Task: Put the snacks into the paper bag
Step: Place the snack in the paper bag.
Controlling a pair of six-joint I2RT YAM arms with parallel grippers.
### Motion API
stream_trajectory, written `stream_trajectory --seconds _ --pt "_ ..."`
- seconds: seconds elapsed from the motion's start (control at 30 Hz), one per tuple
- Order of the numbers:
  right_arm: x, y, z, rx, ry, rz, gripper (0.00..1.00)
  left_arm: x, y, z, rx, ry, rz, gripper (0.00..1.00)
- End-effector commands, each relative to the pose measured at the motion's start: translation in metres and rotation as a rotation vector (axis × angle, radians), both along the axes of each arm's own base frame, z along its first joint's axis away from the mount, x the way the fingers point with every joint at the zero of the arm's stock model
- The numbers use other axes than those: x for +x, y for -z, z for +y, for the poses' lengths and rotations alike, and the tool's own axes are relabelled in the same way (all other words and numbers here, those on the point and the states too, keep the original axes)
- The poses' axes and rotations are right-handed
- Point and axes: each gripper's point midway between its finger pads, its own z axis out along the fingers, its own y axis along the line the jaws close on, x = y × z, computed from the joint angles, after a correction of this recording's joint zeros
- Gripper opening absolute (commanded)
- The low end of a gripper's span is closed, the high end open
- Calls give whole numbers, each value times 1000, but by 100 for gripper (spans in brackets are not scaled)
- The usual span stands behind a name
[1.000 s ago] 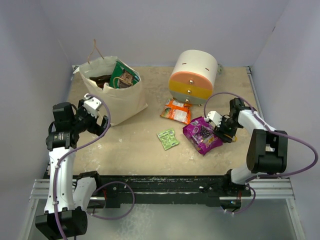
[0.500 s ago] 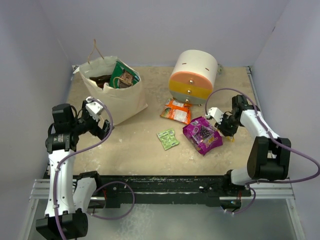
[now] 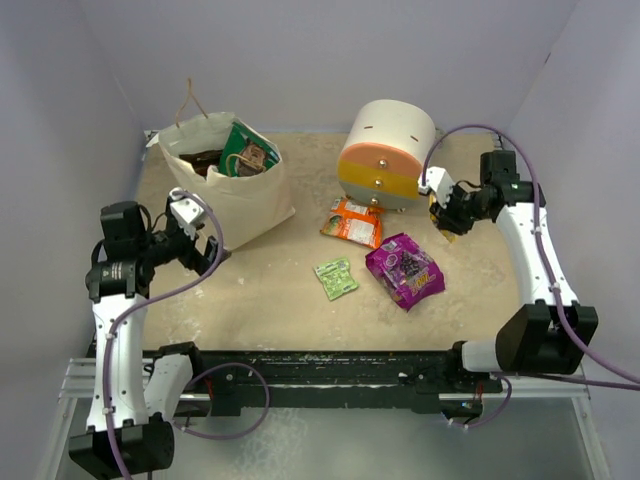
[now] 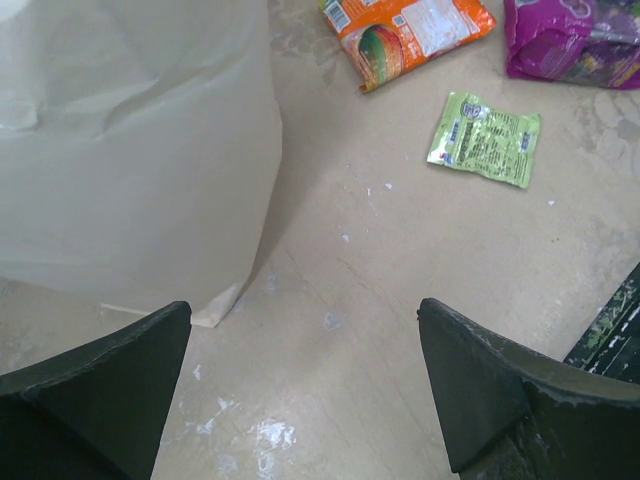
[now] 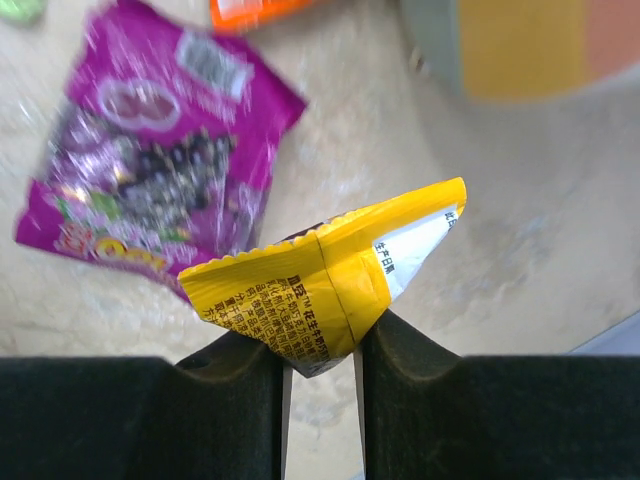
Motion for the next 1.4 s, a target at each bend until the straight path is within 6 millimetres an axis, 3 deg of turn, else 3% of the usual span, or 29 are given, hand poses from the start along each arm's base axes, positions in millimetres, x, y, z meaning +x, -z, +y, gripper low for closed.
stream_trajectory --seconds 0.0,0.27,0.47,0.6,0.73,0.93,1.2,1.37 --pt "-4 -62 70 242 -95 -85 30 4 -34 -11 -65 27 -4 97" --pt "-1 -112 195 379 -279 -260 32 9 -74 -36 -187 21 12 95" --pt "-3 -124 269 411 -350 -355 33 12 -96 -52 -321 55 -5 95" --pt "-4 -130 306 438 -338 -402 33 13 -111 -63 -431 72 35 94" --pt "-5 -131 333 438 -301 -422 33 16 -118 -67 -515 27 94 93" --pt "-22 -143 371 442 -299 -460 32 16 -110 -70 -606 -73 276 89" --pt "-39 -143 401 444 -308 -448 31 20 -91 -66 -661 -203 431 84" --pt "-43 -136 411 428 -302 -426 31 16 -92 -68 -691 -199 441 82"
